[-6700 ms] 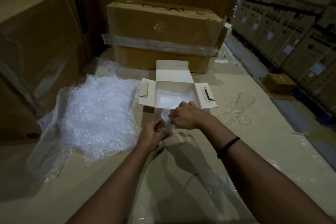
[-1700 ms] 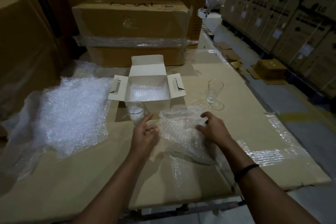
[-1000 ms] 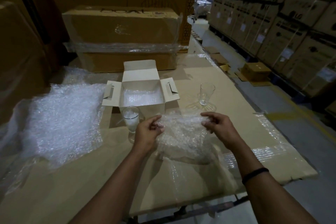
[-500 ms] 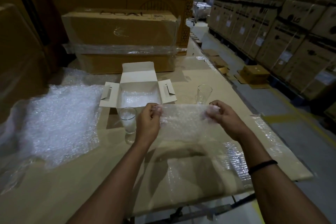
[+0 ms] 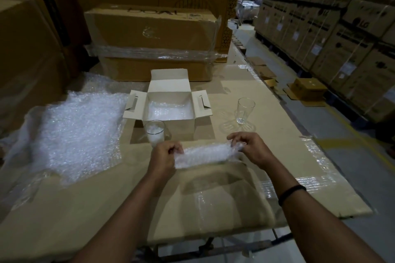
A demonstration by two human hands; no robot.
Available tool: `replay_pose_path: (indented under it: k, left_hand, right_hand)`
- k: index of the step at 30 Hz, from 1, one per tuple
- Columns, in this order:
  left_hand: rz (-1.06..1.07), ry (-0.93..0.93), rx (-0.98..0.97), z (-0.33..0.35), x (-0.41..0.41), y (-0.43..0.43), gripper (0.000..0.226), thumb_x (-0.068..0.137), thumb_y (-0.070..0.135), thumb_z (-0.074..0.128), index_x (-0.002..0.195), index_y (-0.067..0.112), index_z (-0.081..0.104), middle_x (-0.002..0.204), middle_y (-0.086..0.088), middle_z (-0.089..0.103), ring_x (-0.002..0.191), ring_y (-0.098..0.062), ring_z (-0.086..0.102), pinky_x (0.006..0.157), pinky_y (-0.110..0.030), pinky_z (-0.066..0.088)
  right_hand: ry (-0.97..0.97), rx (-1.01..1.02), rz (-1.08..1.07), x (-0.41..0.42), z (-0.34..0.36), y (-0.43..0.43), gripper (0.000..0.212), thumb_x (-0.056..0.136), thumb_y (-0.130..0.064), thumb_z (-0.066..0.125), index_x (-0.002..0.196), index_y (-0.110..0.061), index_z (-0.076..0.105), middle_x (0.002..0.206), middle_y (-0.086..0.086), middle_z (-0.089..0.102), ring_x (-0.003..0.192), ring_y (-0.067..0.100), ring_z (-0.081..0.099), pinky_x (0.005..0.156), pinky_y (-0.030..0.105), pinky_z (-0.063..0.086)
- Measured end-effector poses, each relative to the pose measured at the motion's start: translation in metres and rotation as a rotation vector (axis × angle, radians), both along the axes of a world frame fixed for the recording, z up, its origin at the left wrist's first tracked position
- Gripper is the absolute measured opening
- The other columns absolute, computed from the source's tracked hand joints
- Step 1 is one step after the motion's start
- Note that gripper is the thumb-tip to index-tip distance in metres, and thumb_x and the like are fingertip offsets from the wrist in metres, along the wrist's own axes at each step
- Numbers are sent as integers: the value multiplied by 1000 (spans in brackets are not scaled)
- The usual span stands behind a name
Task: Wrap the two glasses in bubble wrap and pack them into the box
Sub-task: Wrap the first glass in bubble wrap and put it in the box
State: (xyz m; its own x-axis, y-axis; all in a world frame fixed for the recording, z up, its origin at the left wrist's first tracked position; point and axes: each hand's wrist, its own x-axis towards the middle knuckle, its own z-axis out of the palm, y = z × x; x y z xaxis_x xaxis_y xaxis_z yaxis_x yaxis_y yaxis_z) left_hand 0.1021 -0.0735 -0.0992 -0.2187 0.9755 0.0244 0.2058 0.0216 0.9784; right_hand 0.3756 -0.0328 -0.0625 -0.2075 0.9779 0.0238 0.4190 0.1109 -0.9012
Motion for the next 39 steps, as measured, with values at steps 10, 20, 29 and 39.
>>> replay_pose_path:
  k: [10, 20, 29, 39]
  left_hand:
    - [-206, 228, -14, -13, -11, -19, 48, 83, 37, 68, 130, 32, 59, 121, 6, 58, 105, -15, 56, 91, -37, 46]
    - [-56, 629, 148, -18, -5, -15, 30, 79, 15, 71, 109, 15, 73, 101, -4, 72, 91, -21, 63, 85, -39, 51]
    - [362, 74, 8, -9, -51, -8, 51, 74, 5, 77, 117, 17, 53, 109, 0, 56, 96, -20, 56, 75, -30, 44]
    - [19, 37, -10, -15, -72, 23, 39, 68, 14, 86, 101, 24, 68, 97, 6, 73, 93, -12, 69, 86, -43, 56]
  right_hand:
    - [-647, -16, 235, 6, -2, 0, 52, 71, 10, 48, 107, -16, 75, 141, -1, 54, 122, 18, 56, 83, 5, 39]
    - [-1156, 309, 337, -90, 6, -11, 50, 87, -24, 57, 136, -29, 51, 132, 4, 60, 120, 26, 51, 96, 38, 36]
    - [-166, 16, -57, -107, 9, 10, 31, 83, 4, 54, 105, -13, 68, 95, 8, 68, 68, 25, 62, 57, 28, 50]
    - [951, -493, -295, -159, 38, 33, 24, 74, 12, 54, 96, 7, 63, 108, 27, 66, 90, 28, 61, 84, 31, 52]
